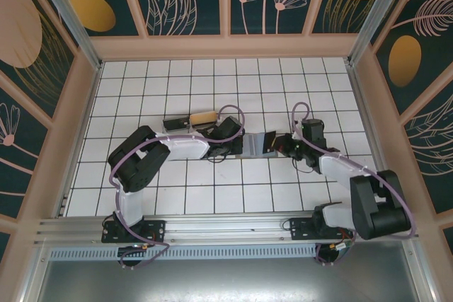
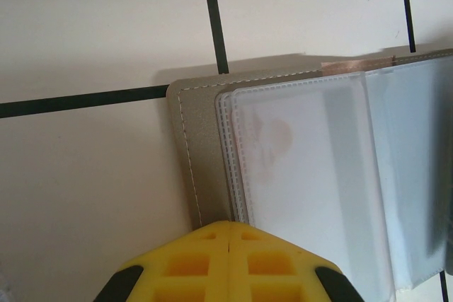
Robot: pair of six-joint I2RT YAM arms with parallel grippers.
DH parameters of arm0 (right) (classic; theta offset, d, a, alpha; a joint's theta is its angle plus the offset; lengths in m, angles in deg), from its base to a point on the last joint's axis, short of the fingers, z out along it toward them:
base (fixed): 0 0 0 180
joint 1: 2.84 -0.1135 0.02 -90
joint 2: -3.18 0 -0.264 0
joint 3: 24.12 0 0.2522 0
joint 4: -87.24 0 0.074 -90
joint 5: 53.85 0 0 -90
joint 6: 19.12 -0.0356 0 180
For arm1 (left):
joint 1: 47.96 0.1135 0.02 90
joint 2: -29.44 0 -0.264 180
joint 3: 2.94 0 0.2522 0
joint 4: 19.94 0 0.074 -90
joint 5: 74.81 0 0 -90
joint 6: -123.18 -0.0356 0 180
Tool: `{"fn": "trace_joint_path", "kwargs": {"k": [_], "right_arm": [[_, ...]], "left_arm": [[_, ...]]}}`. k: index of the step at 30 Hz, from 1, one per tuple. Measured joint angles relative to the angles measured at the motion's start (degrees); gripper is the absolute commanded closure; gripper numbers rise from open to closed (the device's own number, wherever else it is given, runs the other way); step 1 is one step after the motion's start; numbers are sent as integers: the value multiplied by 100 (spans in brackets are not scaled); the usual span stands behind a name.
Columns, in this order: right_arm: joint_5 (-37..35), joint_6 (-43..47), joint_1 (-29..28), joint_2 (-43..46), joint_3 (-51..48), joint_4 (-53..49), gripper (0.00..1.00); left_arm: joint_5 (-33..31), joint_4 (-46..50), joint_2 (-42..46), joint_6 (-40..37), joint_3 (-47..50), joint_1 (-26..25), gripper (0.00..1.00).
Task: Take the credit cards out of the card holder
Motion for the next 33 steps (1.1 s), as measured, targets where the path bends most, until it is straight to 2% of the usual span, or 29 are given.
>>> {"fn": "trace_joint_path", "kwargs": {"k": [2, 4, 6, 8, 12, 21, 26, 33], "right_arm": [[-46, 42, 0, 249, 0, -94, 100], [-81, 68, 0, 503, 0, -170, 100], [-111, 109, -4, 748, 22, -256, 100], [-170, 173, -44, 907, 92, -358, 100], [-352, 398, -350, 990, 448, -577, 100], [-885, 1410, -1631, 575, 1665, -656, 100], [-1298, 2210, -2203, -321, 2594, -754, 100], [-1672, 3657, -2933, -1620, 3838, -859, 100]], "left_arm": [[4, 11, 22, -2, 0, -2, 97], [35, 70, 116, -7, 2, -2, 87], [37, 118, 348, -39, 13, -2, 60], [-28, 136, 719, -59, 37, -2, 49], [-380, 127, 1790, -63, 195, -2, 2], [-1974, 299, 3998, 299, 1314, 0, 1], [-2671, 809, 5060, 538, 1989, 42, 1], [-3471, 1611, 6489, 723, 2205, 42, 1]]}}
